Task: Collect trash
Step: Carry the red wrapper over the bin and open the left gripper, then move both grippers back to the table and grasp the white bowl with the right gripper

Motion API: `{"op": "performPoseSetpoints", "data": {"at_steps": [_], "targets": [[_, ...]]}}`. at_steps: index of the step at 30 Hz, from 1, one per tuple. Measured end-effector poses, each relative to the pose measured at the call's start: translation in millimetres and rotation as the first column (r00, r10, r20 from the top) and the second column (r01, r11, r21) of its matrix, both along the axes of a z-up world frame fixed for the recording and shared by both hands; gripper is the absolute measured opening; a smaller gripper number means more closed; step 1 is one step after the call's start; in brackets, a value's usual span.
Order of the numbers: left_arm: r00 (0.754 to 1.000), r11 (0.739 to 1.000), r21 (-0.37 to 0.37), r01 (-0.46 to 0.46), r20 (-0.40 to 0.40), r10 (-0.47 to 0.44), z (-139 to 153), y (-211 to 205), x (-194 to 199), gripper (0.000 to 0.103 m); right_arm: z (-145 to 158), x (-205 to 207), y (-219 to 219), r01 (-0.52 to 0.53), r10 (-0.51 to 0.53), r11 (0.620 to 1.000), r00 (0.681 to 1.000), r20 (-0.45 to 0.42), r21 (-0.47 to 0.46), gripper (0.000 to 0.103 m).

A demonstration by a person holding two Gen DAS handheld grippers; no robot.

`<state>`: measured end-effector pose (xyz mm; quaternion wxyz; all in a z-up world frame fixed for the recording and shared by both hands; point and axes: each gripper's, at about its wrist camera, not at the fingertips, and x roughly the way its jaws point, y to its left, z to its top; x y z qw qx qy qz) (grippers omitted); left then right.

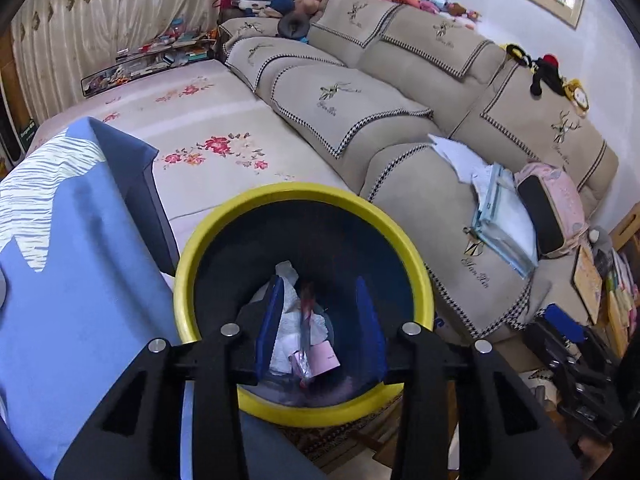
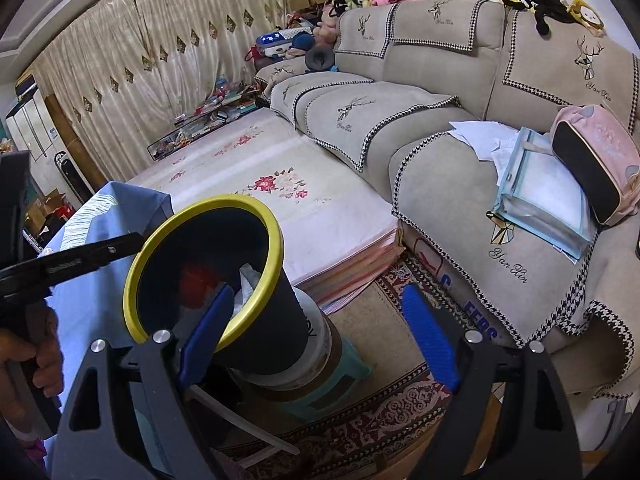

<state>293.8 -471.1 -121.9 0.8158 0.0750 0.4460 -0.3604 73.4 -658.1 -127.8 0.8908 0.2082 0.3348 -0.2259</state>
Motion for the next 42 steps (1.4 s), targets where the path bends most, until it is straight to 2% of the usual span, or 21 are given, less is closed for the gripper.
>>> {"op": "performPoseSetpoints", "data": {"at_steps": [5,7,10,15,17,21,22,27,28,30,33,34,36,42], "targets": [[0.997,0.998,-0.062,0.004,0.073,0.001,41.1,52.9,-30.5,0.055,0.7,0.5,2.4,-0.008,0.008,1.0,1.0,0.002,-0.001,0.081],[0.99,0.995,-0.099,0.006,0.142,0.008,65.8,83.8,-50.2,0.072,1.4,2.9,6.7,-0.015,0.015,1.0,1.0,-0.001,-0.006,0.082],[0.964,0.992,-0.126,-0.025,0.261,0.057,95.4,130.3,-77.1,0.086,2.8,7.6,14.6,-0.033,0.033,0.999,0.999,-0.003,-0.013,0.082],[0.908,0.974,-0.166,-0.151,0.366,0.203,131.0,219.7,-98.2,0.097,7.5,18.1,37.4,-0.083,0.083,0.996,0.997,-0.009,-0.032,0.082],[0.877,0.957,-0.189,-0.218,0.392,0.277,141.5,261.0,-104.6,0.098,11.0,24.1,50.6,-0.109,0.109,0.993,0.994,-0.012,-0.043,0.082],[0.779,0.898,-0.229,-0.375,0.447,0.44,151.2,342.6,-115.8,0.098,18.6,37.4,77.0,-0.17,0.17,0.984,0.985,-0.013,-0.051,0.083],[0.743,0.871,-0.237,-0.43,0.456,0.49,151.7,367.7,-116.0,0.098,21.0,42.2,85.5,-0.19,0.189,0.98,0.982,-0.016,-0.055,0.083],[0.616,0.76,-0.284,-0.584,0.454,0.643,139.9,454.8,-109.7,0.098,33.8,66.0,134.1,-0.298,0.298,0.952,0.954,-0.022,-0.07,0.083],[0.573,0.729,-0.289,-0.621,0.466,0.674,134.2,472.5,-106.8,0.098,37.5,71.2,145.1,-0.324,0.324,0.943,0.946,-0.019,-0.073,0.083],[0.512,0.686,-0.287,-0.669,0.492,0.705,122.1,496.8,-101.8,0.098,46.9,84.8,171.6,-0.392,0.393,0.917,0.92,-0.001,-0.074,0.083],[0.46,0.643,-0.286,-0.711,0.502,0.732,102.9,523.6,-100.2,0.098,58.0,108.0,217.1,-0.508,0.51,0.859,0.859,0.03,-0.066,0.084],[0.455,0.634,-0.289,-0.718,0.494,0.741,95.0,530.8,-99.2,0.098,59.8,114.6,232.9,-0.542,0.544,0.838,0.838,0.033,-0.065,0.084],[0.466,0.634,-0.291,-0.717,0.476,0.746,83.4,538.7,-95.7,0.098,64.3,134.0,271.5,-0.633,0.635,0.772,0.771,0.036,-0.061,0.084],[0.486,0.629,-0.276,-0.727,0.44,0.755,70.1,556.3,-89.0,0.098,72.7,172.3,359.1,-0.779,0.782,0.624,0.621,0.051,-0.061,0.084]]}}
